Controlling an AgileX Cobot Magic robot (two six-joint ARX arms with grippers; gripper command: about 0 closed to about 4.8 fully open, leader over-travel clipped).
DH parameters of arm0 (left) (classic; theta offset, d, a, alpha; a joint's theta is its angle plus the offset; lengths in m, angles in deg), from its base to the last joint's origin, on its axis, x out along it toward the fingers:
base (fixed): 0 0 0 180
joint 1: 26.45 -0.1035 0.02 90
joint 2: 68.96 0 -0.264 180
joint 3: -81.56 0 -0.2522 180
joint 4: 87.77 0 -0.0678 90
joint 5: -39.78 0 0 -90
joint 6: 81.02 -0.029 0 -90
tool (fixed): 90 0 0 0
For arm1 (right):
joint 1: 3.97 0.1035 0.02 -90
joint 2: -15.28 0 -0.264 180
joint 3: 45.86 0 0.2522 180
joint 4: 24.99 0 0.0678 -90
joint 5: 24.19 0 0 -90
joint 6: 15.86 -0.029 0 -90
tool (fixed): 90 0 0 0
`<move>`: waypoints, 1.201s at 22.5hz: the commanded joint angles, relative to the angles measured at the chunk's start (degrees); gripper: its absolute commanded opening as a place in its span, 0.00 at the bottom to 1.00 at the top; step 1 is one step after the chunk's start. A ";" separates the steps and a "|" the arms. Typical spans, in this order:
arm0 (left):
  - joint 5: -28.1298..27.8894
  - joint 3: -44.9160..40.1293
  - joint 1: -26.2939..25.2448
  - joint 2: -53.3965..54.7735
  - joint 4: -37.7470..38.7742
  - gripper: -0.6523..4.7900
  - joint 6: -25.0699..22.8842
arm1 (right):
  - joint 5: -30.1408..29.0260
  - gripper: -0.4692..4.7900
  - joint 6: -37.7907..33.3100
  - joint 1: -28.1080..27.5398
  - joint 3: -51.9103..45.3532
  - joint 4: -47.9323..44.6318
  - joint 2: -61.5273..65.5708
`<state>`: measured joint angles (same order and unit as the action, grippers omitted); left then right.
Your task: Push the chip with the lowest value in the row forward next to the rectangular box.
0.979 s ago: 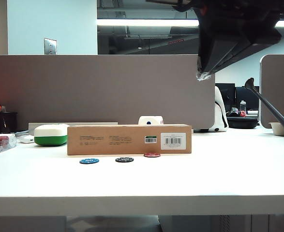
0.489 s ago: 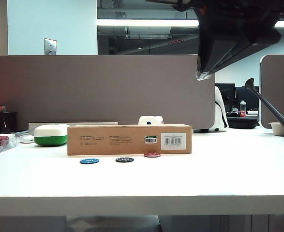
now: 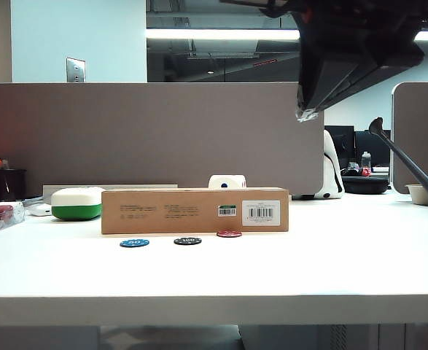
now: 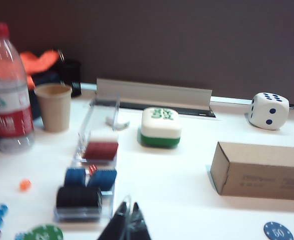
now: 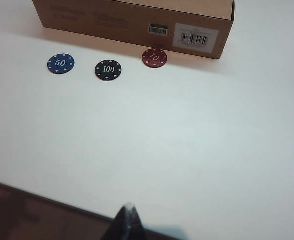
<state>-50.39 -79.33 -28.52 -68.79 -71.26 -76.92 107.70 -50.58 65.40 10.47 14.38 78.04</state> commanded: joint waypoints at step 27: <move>3.78 -4.92 -0.04 -0.02 -2.56 0.11 0.66 | 0.44 0.08 -0.17 0.09 0.20 -0.24 -0.15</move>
<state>-46.54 -84.49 -28.56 -68.79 -72.93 -76.24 107.68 -50.58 65.40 10.47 14.35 78.04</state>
